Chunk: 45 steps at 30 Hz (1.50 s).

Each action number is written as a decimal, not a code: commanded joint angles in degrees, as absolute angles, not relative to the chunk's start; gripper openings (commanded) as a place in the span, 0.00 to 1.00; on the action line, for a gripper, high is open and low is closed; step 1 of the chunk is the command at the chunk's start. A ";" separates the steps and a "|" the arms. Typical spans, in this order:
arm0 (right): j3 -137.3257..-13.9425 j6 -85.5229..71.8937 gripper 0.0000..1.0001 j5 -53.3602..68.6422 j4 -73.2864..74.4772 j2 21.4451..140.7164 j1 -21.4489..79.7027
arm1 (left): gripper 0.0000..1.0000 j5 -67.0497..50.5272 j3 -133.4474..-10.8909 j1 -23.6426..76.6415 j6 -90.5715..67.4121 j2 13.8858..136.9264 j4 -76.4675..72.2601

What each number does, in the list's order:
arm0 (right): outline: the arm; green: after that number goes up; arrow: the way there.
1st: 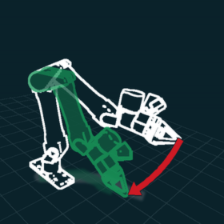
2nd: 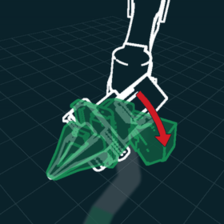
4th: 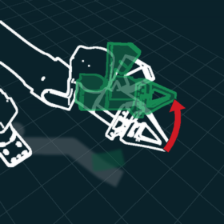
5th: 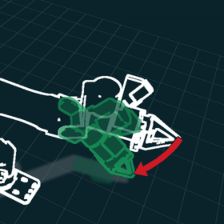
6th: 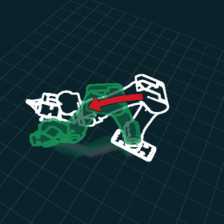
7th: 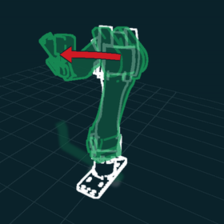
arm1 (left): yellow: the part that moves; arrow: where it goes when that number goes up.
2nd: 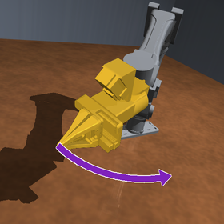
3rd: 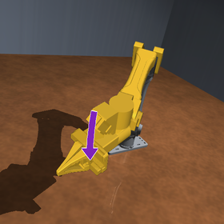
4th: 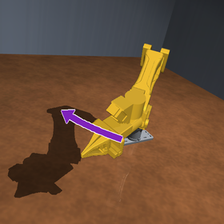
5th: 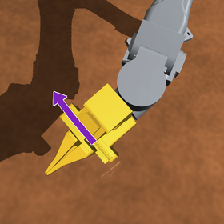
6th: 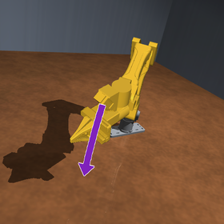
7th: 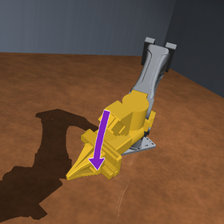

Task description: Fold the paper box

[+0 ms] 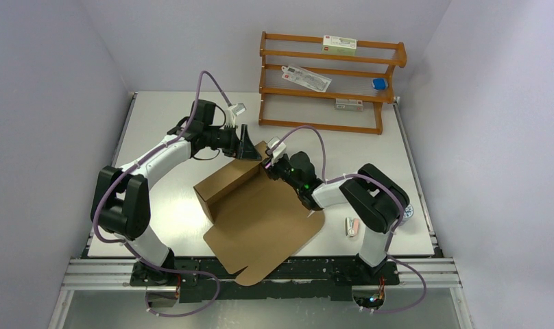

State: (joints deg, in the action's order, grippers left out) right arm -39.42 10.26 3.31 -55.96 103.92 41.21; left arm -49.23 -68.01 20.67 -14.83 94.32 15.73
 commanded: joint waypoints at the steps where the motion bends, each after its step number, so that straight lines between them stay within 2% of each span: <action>1: -39.62 10.41 0.31 -5.25 -57.04 104.81 40.96 | 0.80 -52.78 -67.52 20.96 -15.99 94.73 16.87; 10: -38.91 8.39 0.18 -10.52 -58.35 105.07 40.94 | 0.80 -52.65 -67.11 20.92 -16.31 95.00 16.57; 17: -41.71 6.02 0.11 -11.99 -53.82 106.17 40.96 | 0.79 -52.57 -66.98 20.92 -16.32 94.85 16.65; 24: -43.41 3.40 0.08 -20.74 -51.51 107.20 40.87 | 0.72 -53.36 -66.68 21.01 -16.79 94.64 16.18; 31: -45.55 2.58 0.08 -27.01 -49.69 108.72 40.92 | 0.70 -55.78 -66.00 21.46 -18.05 94.65 14.33; 36: -47.03 1.32 0.11 -28.03 -48.58 110.14 40.91 | 0.70 -55.70 -66.25 22.40 -17.56 94.73 14.81; 45: -44.07 1.08 0.34 -20.23 -45.99 104.98 40.94 | 0.72 -47.65 -67.95 22.41 -14.67 94.24 19.30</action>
